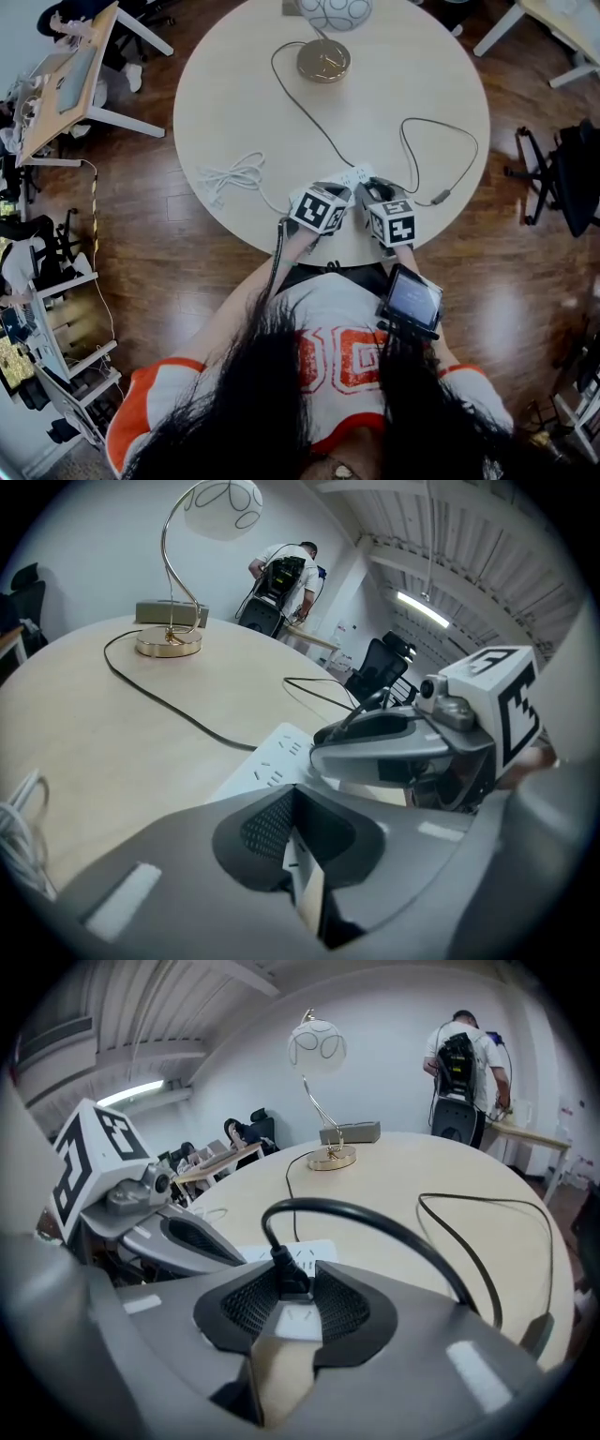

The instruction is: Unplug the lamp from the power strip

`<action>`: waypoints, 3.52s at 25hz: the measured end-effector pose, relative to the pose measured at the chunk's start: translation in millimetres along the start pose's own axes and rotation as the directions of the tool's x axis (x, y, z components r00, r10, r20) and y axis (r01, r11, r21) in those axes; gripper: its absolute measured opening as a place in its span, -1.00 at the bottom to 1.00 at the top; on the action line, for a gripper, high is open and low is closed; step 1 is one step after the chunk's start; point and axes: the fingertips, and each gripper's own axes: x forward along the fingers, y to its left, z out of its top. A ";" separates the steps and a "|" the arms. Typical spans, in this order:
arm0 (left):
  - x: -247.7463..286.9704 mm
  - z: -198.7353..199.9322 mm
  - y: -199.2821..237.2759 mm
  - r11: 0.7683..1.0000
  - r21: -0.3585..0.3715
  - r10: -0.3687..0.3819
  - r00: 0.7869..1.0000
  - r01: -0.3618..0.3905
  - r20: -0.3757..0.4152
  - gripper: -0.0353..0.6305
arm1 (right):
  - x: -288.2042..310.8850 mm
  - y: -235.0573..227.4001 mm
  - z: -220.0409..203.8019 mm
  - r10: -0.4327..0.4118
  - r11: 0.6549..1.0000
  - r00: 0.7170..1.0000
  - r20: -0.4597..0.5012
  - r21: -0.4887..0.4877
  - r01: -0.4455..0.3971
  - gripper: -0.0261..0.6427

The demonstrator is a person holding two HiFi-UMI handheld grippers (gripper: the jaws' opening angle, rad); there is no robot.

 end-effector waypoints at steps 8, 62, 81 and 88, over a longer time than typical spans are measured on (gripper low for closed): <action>1.5 2.1 -0.3 1.000 0.003 0.001 1.000 -0.001 -0.005 -0.89 | -17.6 18.9 57.5 0.074 0.997 0.990 0.123 0.028 -0.078 -0.57; -145.0 -50.2 -22.1 0.965 0.104 -0.260 0.916 0.240 0.305 -0.89 | -58.1 133.1 -60.8 -0.234 0.956 0.972 0.030 0.189 0.224 -0.92; -147.5 -67.5 -70.0 0.963 0.128 -0.267 0.912 0.238 0.313 -0.89 | -91.2 140.8 -83.2 -0.212 0.964 0.977 0.019 0.171 0.206 -0.92; -138.7 -78.6 -95.8 0.964 0.135 -0.258 0.919 0.227 0.298 -0.89 | -112.2 135.5 -100.6 -0.205 0.965 0.979 0.021 0.174 0.198 -0.92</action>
